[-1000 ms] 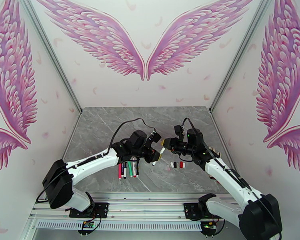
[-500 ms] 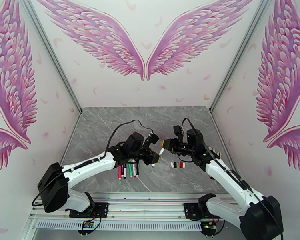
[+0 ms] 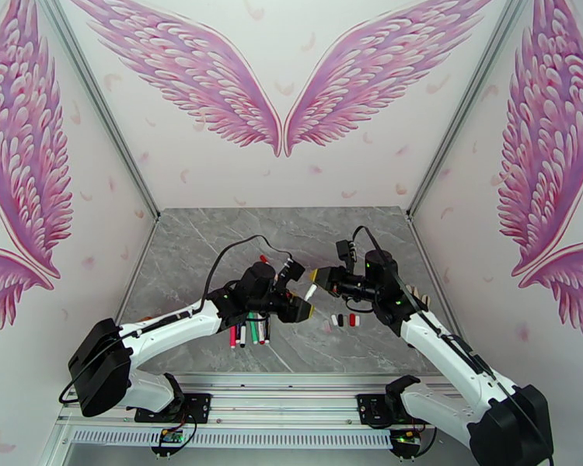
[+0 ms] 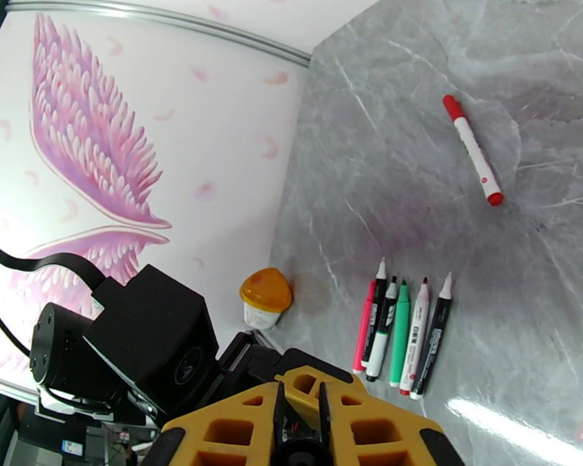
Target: Open the pen caps
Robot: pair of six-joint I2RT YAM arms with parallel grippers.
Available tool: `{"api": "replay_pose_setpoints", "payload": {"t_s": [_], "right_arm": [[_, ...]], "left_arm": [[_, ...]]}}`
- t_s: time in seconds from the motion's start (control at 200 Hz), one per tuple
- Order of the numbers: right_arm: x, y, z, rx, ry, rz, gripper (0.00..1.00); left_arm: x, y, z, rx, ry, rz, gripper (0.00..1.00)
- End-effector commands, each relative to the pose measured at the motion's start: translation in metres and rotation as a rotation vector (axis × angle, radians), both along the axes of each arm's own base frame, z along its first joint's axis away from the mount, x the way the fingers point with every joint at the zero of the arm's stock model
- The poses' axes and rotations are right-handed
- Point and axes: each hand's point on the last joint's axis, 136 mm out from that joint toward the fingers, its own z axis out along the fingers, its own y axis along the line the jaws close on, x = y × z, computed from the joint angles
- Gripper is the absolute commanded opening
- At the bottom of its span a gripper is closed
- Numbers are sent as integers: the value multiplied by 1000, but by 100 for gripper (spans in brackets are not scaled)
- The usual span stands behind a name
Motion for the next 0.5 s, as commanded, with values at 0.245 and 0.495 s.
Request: {"api": "replay_pose_setpoints", "payload": {"t_s": [0.245, 0.495], "right_arm": [[-2, 7, 5, 28, -10, 26, 12], [-2, 1, 0, -41, -28, 3, 13]], "left_arm": [[7, -8, 9, -28, -6, -6, 47], [17, -7, 23, -54, -39, 30, 41]]}}
